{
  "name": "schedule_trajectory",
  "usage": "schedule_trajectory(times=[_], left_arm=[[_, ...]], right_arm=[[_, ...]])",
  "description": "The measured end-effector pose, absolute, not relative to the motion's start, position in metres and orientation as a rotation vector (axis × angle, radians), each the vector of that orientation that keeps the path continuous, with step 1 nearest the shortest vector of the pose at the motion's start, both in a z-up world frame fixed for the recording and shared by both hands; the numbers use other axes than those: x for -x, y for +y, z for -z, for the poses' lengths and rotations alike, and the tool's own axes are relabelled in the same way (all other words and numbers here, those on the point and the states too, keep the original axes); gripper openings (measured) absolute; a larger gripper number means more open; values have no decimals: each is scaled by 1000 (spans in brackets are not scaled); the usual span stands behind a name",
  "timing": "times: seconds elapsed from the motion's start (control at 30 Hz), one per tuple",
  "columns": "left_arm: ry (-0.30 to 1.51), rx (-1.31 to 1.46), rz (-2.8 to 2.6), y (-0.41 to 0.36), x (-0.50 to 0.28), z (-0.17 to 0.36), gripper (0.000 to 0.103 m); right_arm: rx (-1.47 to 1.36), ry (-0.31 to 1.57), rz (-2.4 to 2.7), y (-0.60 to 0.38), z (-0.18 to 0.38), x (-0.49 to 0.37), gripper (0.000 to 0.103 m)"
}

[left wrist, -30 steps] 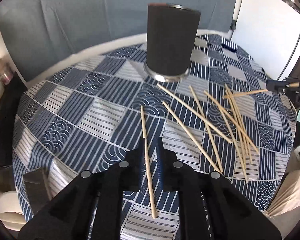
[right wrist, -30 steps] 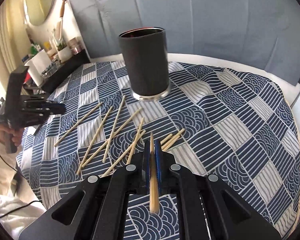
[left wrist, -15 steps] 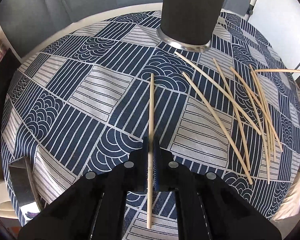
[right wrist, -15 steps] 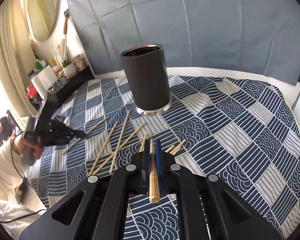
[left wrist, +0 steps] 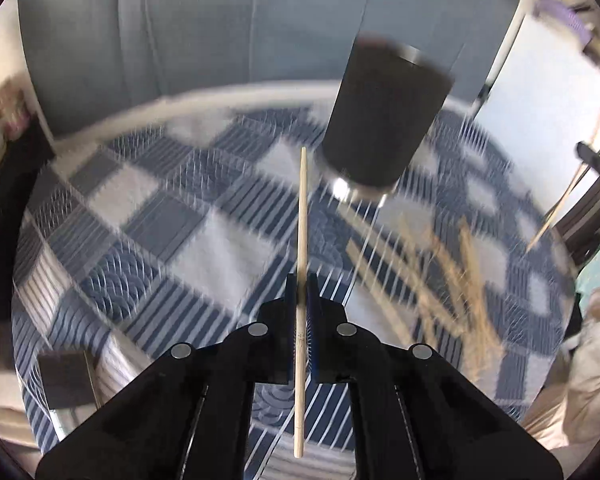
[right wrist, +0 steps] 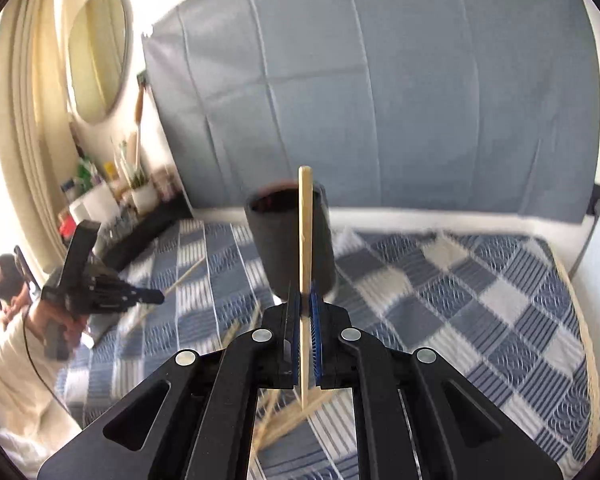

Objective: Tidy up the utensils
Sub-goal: 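Lift the stick upright with the right gripper toward the black cup, then drop the stick into the black cup by opening the right gripper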

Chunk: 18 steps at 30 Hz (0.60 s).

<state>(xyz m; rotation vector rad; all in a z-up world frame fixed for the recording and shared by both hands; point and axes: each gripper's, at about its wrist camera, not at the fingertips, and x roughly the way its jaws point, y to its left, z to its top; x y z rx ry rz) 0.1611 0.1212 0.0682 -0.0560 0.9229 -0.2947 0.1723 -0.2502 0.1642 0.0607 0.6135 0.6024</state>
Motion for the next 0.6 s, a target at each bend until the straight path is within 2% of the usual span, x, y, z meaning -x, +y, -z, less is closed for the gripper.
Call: schedule_trajectory(times=[0.1,0.3,0.5,0.6], left_arm=[[777,101,356,119,-161,-100,5],[494,125,492,96,-166,-151,5],[253,231,586,86,-197,-171,5],[196,218,580,73,-227,-173,5]], right_arm=[[-151,583,-665,-243,-183,-177,5],[-145,484,-677,-212,-212,-190,5],[-207,422,-661,-197,-225,-221,5],[-232,391,-671,-191,-230,-237,5]])
